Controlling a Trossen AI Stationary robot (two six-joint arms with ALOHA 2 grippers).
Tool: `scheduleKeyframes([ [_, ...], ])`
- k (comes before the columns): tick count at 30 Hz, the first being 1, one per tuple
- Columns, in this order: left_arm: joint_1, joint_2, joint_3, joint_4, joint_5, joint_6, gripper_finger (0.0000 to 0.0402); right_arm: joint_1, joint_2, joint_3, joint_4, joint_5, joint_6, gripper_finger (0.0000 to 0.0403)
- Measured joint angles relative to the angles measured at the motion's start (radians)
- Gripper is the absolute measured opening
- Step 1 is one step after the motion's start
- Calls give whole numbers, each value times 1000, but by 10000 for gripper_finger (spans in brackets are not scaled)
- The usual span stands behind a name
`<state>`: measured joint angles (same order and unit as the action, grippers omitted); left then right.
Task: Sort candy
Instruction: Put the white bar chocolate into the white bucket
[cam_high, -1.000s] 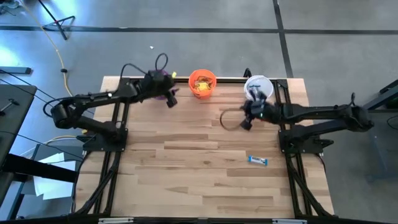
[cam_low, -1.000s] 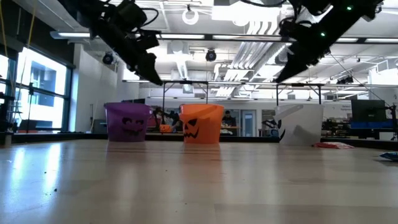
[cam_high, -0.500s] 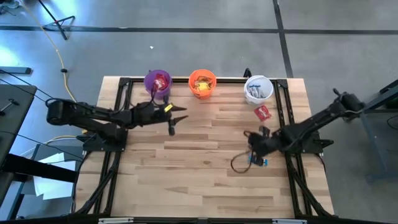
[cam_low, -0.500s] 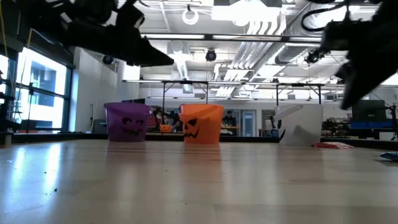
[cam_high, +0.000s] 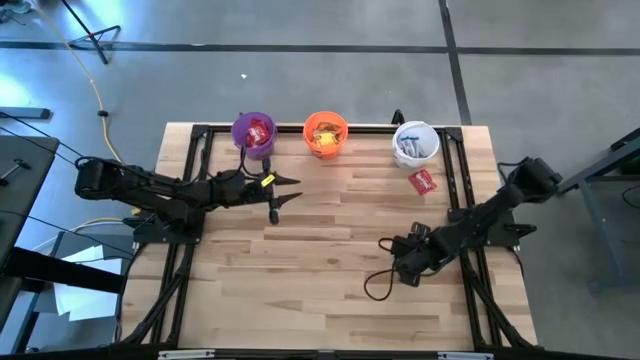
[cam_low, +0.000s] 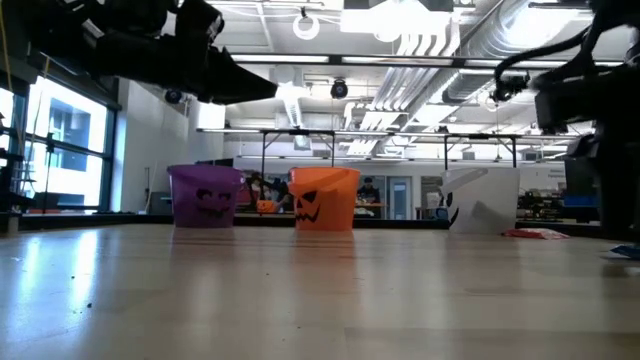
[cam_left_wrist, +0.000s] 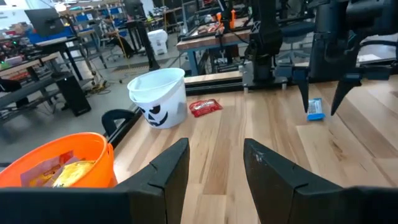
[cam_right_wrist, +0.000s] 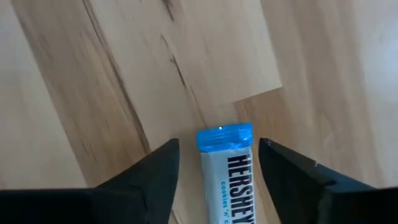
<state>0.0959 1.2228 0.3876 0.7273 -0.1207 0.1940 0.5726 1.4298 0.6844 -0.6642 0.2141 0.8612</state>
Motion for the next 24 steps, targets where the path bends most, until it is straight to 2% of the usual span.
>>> scheduleKeyframes([
  [5, 0, 4, 0, -10, 0, 0, 141, -48, 46, 8, -15, -66, -24, 227],
  [10, 0, 9, 0, -18, 0, 0, 141, -103, 51, 8, -16, -77, -34, 204],
  [14, 0, 9, 0, -29, 0, 0, 141, -139, 52, 8, -10, -77, -85, 153],
  [21, 0, 9, 0, -28, 1, 0, 141, -185, 52, 8, -5, -87, -168, 23],
  [24, 0, 9, 0, -31, 1, 0, 141, -187, 52, 8, 1, -84, -208, 9],
])
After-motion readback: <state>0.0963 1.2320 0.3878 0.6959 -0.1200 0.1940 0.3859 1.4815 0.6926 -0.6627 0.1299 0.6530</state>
